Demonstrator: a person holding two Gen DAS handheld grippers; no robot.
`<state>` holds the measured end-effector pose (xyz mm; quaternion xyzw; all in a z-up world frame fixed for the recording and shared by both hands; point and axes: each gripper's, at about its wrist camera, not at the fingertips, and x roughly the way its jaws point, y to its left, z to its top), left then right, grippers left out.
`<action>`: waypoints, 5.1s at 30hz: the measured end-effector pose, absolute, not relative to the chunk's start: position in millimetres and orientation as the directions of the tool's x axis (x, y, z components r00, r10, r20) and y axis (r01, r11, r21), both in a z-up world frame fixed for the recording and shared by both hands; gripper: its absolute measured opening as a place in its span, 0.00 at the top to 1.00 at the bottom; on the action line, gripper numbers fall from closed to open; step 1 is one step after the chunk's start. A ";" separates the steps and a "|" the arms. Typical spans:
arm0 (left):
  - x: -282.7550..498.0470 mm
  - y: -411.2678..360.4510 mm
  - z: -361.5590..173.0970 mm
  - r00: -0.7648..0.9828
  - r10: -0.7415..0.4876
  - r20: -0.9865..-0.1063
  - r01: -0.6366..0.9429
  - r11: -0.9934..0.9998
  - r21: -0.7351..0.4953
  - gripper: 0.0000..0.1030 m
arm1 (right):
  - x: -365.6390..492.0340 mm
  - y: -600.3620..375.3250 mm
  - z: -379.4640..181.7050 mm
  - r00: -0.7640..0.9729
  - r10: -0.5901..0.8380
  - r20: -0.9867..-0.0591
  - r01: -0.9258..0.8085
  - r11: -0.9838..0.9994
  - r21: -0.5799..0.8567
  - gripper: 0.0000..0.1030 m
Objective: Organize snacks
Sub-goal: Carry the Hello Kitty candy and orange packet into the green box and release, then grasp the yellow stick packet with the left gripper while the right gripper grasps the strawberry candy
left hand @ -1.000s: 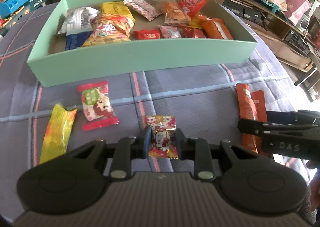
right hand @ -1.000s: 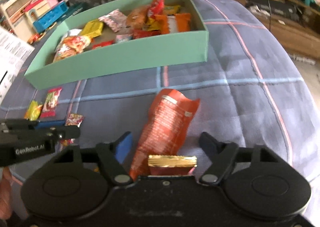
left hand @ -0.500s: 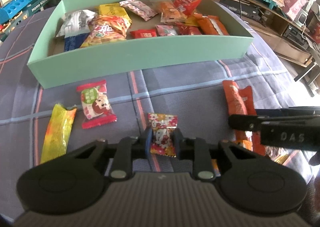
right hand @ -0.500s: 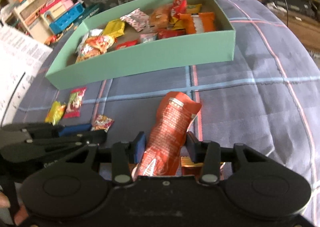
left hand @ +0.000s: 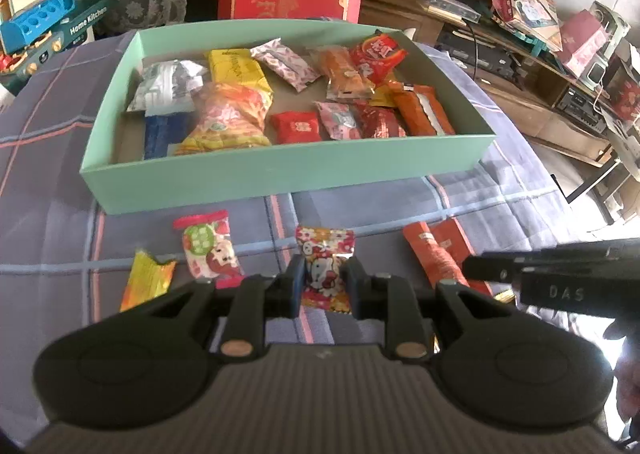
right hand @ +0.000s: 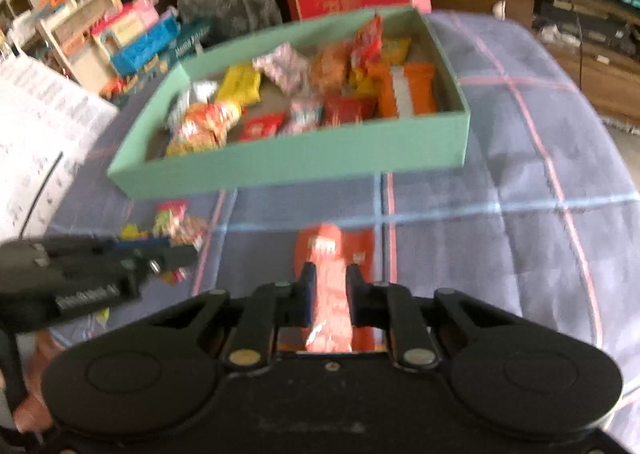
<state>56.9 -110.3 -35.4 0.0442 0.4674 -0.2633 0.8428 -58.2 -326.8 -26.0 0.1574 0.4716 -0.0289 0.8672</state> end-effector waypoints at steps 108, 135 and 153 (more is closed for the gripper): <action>87.0 -45.2 -36.0 0.502 -0.216 -0.838 0.337 0.941 -0.040 0.00 | 5.9 -262.6 4.9 0.622 0.213 -0.754 0.097 0.934 0.344 0.00; 96.7 24.2 -67.0 0.497 -0.207 -0.843 0.263 0.961 -0.081 0.72 | 53.8 -184.9 -47.4 0.491 0.250 -0.834 0.005 0.957 0.290 0.45; 111.4 19.5 -69.8 0.501 -0.242 -0.831 0.270 0.956 -0.116 0.62 | 68.3 -155.5 -57.7 0.486 0.212 -0.848 -0.063 0.976 0.207 0.74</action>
